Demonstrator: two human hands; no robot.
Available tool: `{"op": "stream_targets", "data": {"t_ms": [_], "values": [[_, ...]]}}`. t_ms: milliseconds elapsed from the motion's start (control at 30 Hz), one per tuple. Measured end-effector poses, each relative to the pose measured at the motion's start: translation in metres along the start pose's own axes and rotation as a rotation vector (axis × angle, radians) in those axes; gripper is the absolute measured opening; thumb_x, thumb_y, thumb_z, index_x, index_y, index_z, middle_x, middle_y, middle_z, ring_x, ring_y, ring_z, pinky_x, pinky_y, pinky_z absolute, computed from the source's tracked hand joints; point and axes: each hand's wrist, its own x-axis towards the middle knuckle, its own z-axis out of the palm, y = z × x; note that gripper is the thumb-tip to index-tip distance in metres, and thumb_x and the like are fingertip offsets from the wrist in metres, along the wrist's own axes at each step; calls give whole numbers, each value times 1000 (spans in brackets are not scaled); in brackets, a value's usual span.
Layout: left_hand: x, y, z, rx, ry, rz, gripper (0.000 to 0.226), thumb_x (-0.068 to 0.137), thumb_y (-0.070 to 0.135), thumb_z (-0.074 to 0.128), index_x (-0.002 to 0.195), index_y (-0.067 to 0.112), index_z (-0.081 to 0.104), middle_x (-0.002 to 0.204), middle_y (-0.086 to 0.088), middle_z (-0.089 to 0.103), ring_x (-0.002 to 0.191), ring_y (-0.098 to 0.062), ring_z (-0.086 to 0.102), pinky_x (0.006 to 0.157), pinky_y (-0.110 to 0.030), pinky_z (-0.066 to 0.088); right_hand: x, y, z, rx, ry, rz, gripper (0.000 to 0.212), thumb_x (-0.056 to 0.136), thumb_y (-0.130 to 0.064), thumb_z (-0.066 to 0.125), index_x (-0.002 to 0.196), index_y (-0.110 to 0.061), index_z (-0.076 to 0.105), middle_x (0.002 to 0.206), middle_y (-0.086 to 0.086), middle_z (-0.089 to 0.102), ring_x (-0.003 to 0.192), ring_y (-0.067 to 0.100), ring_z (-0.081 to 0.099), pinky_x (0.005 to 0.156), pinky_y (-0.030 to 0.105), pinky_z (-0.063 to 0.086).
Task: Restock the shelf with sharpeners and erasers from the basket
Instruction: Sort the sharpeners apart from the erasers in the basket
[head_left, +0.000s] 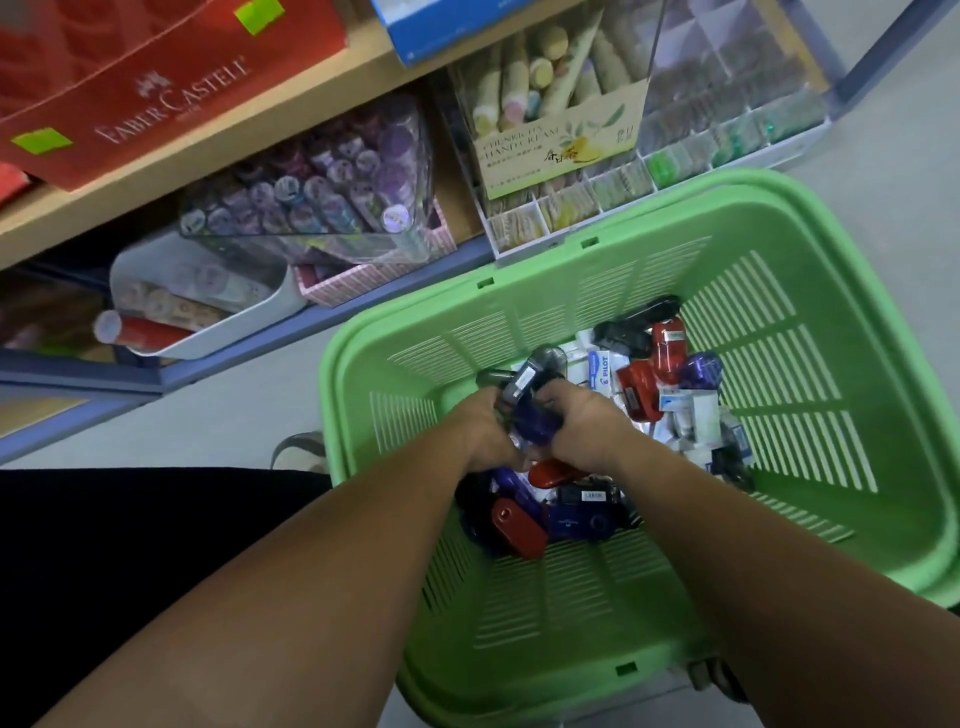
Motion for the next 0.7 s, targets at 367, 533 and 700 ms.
{"op": "stream_targets", "data": {"t_ms": [367, 533, 700], "values": [[2, -5, 3, 265, -105, 44, 73, 74, 18, 91, 138, 21, 56, 136, -2, 63, 119, -23, 62, 101, -31, 49, 2, 8, -12, 21, -112, -59, 32, 76, -19, 87, 97, -27, 65, 95, -5, 70, 90, 15, 66, 84, 32, 55], [7, -13, 5, 312, -85, 84, 55, 73, 24, 91, 122, 26, 66, 127, 1, 66, 118, -23, 62, 99, -34, 49, -5, 16, -18, 134, -203, -119, 26, 76, -5, 83, 88, -19, 64, 95, 8, 72, 86, 24, 69, 84, 45, 60], [9, -18, 9, 381, -15, 161, 44, 78, 42, 85, 112, 24, 65, 110, 2, 66, 101, -21, 63, 91, -37, 54, -21, 18, -45, 189, -135, -20, 23, 76, 4, 73, 80, -14, 59, 82, 15, 63, 74, 24, 61, 68, 41, 55]]}}
